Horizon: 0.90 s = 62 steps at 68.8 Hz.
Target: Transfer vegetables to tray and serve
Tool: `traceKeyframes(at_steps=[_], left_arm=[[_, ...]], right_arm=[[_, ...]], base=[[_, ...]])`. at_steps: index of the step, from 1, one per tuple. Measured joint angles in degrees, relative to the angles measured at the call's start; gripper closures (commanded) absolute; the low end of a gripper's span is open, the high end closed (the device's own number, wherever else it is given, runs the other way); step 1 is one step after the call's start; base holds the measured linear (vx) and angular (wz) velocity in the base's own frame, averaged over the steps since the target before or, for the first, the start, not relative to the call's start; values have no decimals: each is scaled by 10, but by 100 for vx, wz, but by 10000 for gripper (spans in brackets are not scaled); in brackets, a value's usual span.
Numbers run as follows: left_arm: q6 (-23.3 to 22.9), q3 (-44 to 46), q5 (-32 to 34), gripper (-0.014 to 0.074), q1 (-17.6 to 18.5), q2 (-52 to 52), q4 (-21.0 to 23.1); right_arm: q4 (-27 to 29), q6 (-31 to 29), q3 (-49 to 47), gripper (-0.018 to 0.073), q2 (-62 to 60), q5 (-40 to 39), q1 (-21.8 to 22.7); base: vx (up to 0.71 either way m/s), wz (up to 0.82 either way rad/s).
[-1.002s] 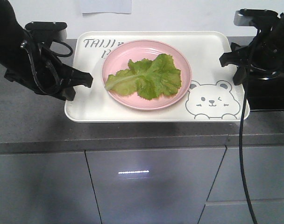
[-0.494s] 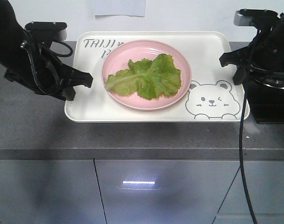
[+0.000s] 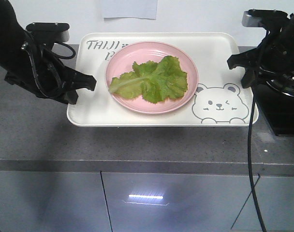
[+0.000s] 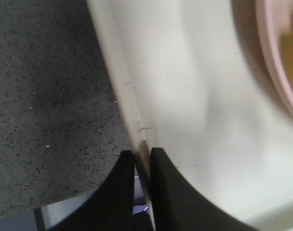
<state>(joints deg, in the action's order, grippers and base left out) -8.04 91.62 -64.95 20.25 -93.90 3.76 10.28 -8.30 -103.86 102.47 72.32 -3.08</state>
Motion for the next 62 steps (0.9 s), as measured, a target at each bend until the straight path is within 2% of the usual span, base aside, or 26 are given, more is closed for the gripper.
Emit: traceKeyframes(at_steps=[62], left_arm=[[0, 0, 0, 602, 0, 0, 0]], right_arm=[[0, 0, 0, 565, 0, 0, 0]], base=[[5, 2]])
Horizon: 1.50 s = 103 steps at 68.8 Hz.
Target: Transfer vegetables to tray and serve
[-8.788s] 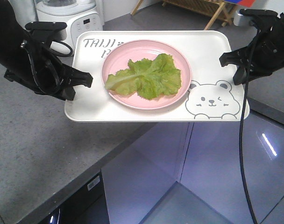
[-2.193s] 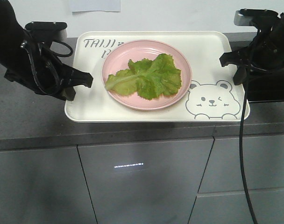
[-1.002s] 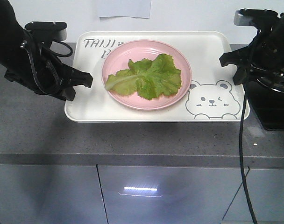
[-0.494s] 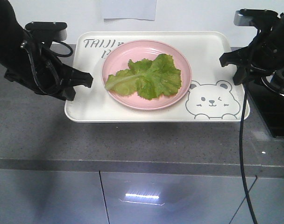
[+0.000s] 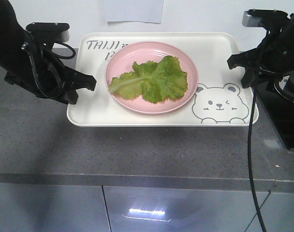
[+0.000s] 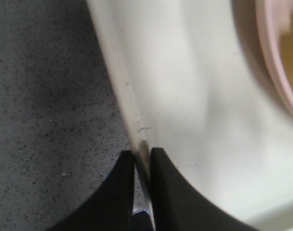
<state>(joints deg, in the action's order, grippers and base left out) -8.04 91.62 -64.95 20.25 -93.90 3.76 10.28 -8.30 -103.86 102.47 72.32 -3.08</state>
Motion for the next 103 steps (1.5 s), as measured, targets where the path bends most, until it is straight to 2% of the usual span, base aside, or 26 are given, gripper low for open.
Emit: traceKeyframes(at_steps=[103], left_arm=[[0, 0, 0, 602, 0, 0, 0]], right_arm=[[0, 0, 0, 565, 0, 0, 0]], base=[[7, -1]])
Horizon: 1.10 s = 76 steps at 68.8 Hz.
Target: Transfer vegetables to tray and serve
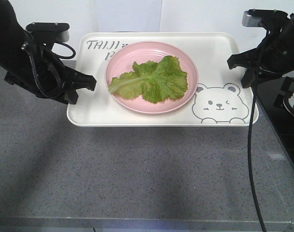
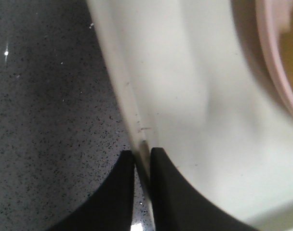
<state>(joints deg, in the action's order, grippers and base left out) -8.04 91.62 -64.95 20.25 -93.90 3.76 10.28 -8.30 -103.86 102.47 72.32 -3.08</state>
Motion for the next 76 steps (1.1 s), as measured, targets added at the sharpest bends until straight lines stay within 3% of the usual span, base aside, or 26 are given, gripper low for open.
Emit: traceKeyframes(at_steps=[76], left_arm=[[0, 0, 0, 602, 0, 0, 0]], right_arm=[[0, 0, 0, 565, 0, 0, 0]], base=[[4, -1]])
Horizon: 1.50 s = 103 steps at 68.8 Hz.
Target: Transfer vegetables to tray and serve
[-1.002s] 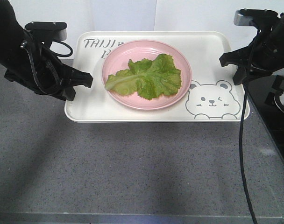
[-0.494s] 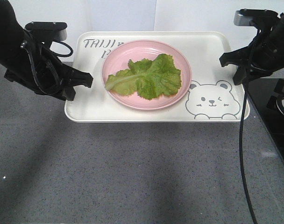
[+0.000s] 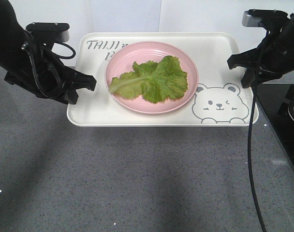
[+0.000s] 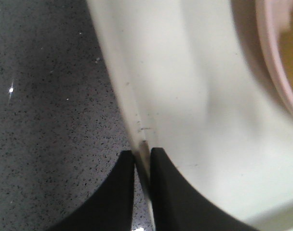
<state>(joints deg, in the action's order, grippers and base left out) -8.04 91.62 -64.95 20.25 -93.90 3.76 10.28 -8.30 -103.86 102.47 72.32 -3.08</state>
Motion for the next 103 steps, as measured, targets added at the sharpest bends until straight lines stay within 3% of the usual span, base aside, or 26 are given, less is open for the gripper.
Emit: traceKeyframes(at_steps=[103], left_arm=[[0, 0, 0, 602, 0, 0, 0]], right_arm=[[0, 0, 0, 565, 0, 0, 0]], base=[[1, 0]])
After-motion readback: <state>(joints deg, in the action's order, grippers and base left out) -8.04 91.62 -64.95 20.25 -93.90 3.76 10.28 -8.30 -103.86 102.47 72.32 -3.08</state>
